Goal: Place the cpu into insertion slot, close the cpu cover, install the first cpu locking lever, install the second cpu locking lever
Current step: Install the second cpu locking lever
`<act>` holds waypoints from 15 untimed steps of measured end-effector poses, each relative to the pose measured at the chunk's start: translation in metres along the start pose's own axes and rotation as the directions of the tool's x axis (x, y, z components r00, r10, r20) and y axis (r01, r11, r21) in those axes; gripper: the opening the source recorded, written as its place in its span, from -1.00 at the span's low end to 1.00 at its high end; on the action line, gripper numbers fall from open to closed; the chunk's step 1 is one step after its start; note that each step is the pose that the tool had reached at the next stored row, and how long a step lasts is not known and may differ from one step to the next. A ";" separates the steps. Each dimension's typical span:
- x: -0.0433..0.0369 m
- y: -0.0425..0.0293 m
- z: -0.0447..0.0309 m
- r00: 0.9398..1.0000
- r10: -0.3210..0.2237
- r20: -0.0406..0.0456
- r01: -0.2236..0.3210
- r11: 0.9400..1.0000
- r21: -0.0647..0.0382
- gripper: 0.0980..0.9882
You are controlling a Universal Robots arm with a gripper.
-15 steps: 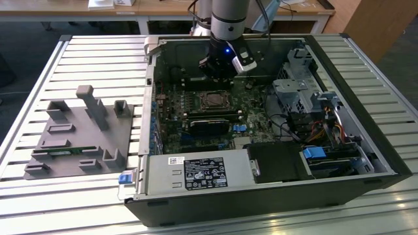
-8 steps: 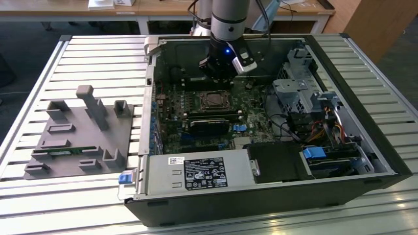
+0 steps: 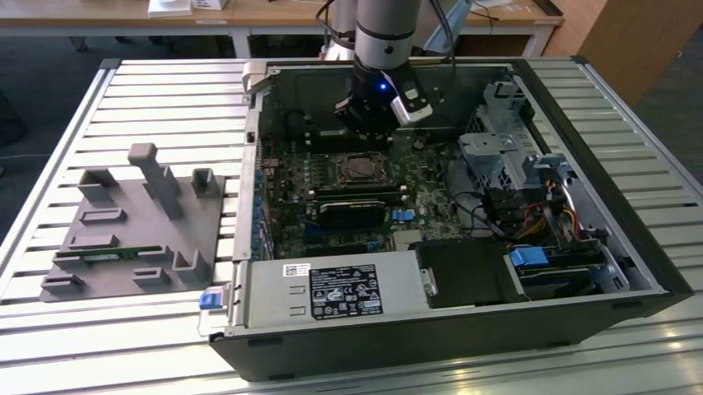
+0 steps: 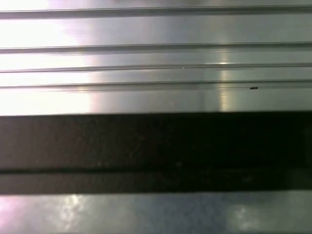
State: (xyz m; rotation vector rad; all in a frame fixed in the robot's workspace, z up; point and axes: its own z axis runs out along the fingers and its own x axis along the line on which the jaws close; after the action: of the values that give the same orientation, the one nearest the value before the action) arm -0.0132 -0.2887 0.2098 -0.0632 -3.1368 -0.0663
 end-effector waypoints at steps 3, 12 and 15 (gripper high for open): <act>0.0000 -0.0010 -0.0001 1.000 0.000 0.000 0.000 1.000 0.000 -0.98; -0.0004 -0.0083 -0.0003 1.000 0.000 0.000 0.000 1.000 0.000 -0.98; -0.0004 -0.0104 -0.0004 1.000 0.000 0.000 0.000 1.000 0.000 -0.98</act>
State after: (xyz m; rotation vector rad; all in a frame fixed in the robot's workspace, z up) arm -0.0132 -0.2991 0.2098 -0.0633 -3.1368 -0.0665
